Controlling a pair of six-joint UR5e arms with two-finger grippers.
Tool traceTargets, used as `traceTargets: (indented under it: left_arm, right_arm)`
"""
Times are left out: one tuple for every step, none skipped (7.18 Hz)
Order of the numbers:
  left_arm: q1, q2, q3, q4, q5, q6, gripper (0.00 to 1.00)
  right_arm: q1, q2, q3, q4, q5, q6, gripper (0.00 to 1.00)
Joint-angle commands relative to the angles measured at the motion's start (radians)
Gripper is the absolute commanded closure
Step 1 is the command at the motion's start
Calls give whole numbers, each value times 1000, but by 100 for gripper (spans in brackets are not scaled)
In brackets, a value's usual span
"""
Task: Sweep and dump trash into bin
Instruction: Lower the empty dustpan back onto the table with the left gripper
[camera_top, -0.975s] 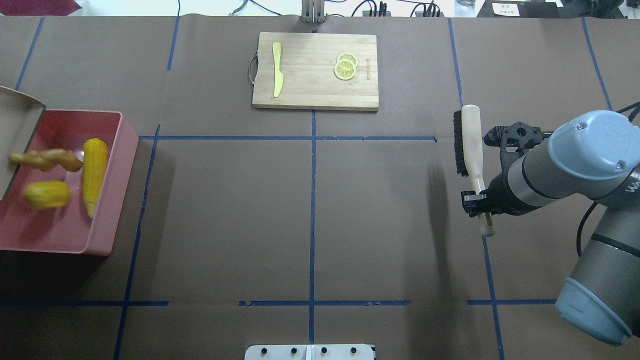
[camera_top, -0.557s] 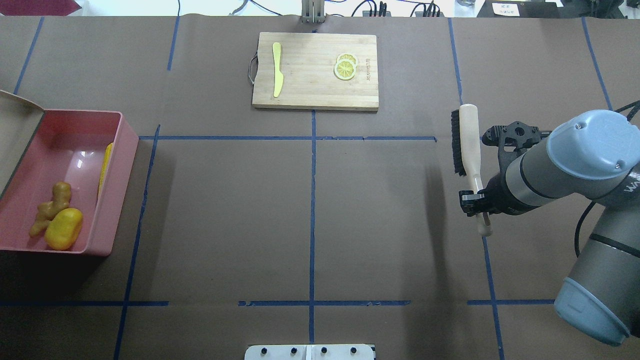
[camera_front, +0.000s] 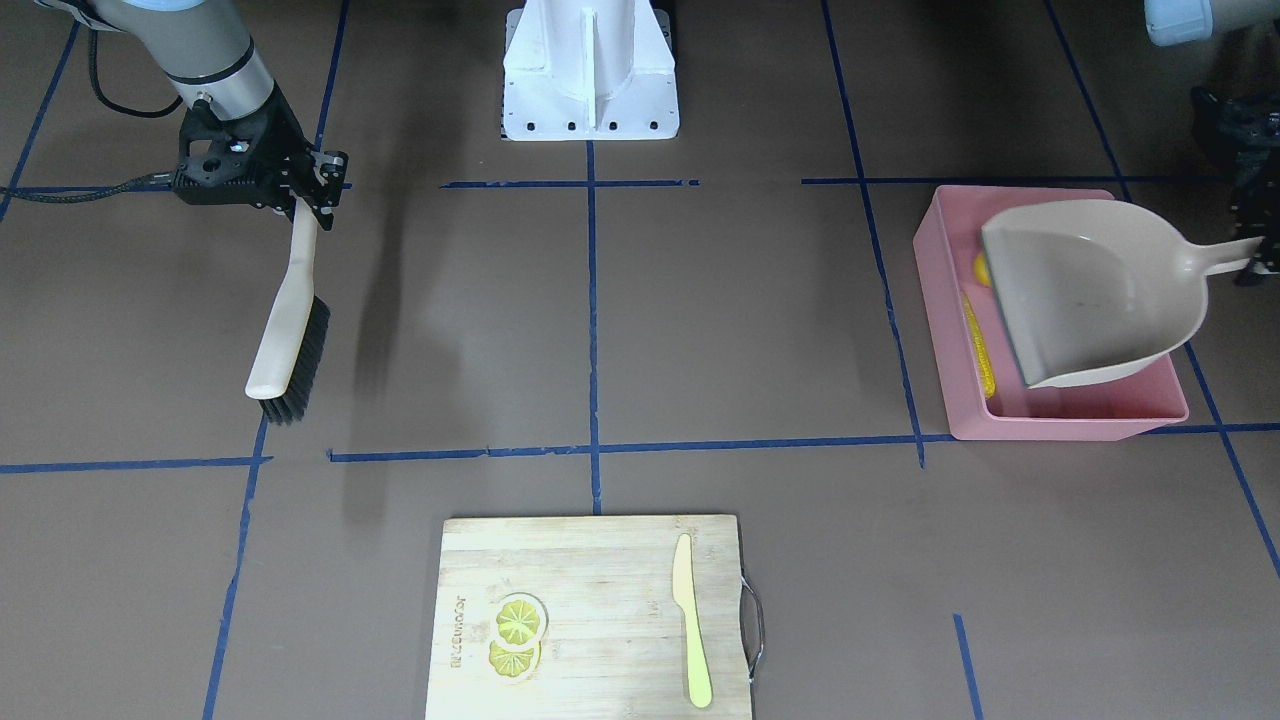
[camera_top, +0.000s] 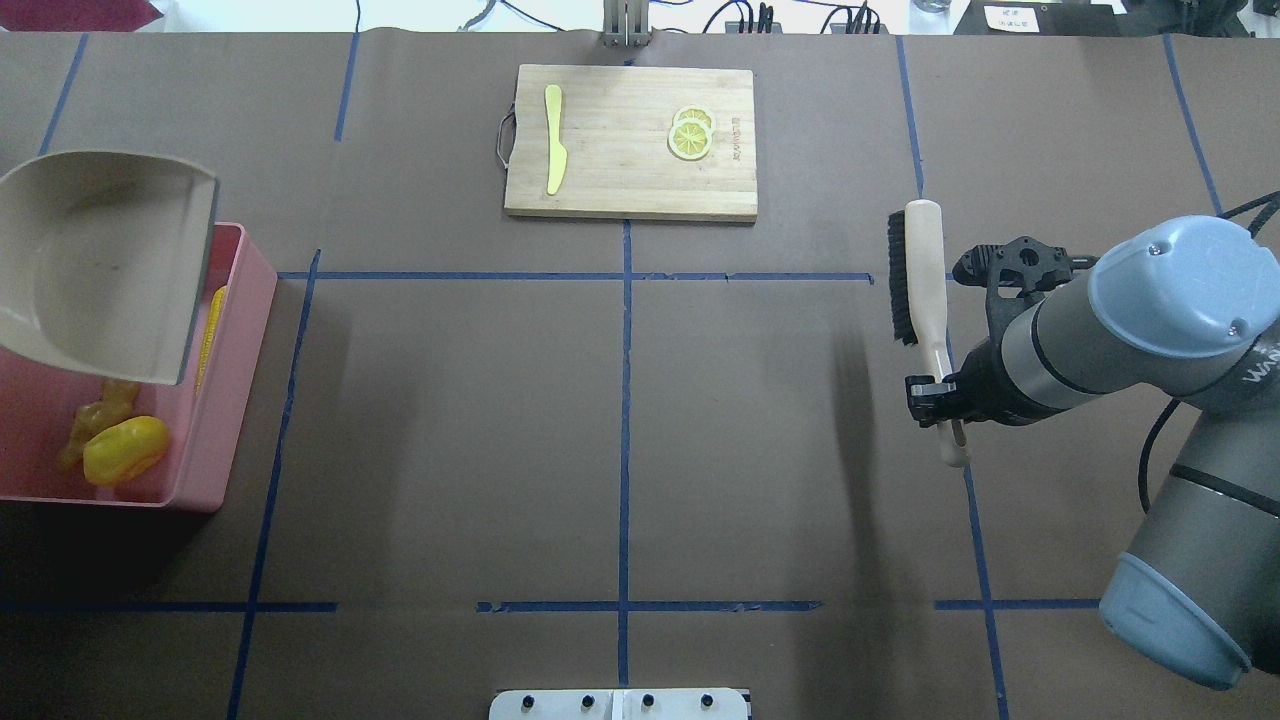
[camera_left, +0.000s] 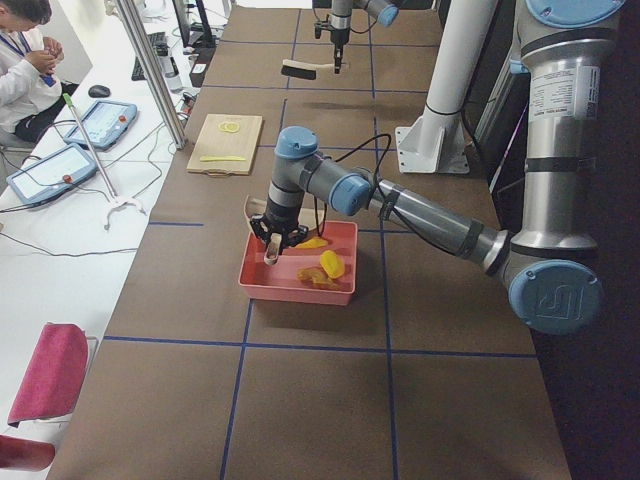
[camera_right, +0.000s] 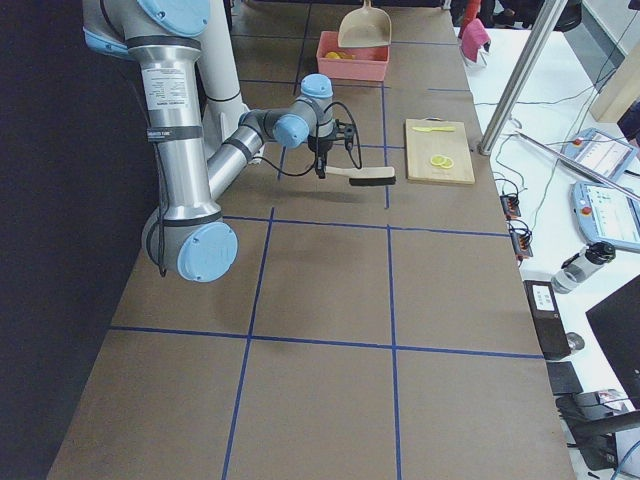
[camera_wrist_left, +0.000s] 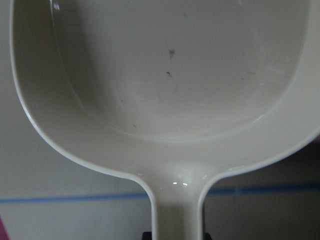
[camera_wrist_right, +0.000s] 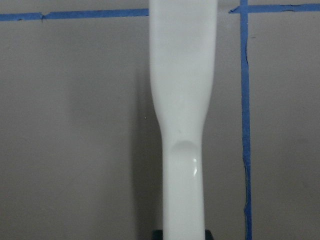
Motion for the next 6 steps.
traceTargets:
  left_arm:
    - [114,-132,-5,1,-101,-272,64]
    - [229,-163,-3,-1,-68,-364,63]
    - [352,-201,-2,1,62,-447,63]
    - [438,-239,9,10,103,-486,62]
    - [495,-297,15,95,120,-511,61]
    - [581,-412,57,210,179,-567,61]
  right_arm:
    - [-12,3,-1,2,0,3,100]
    - [-14,17,-6,2,0,5,100]
    - [-14,19,-17,2,0,5,100]
    - [-14,19,-17,2,0,3,100]
    - [-16,20,-23,2,0,-1,100]
    - [-13,31,-26,2,0,-5,100]
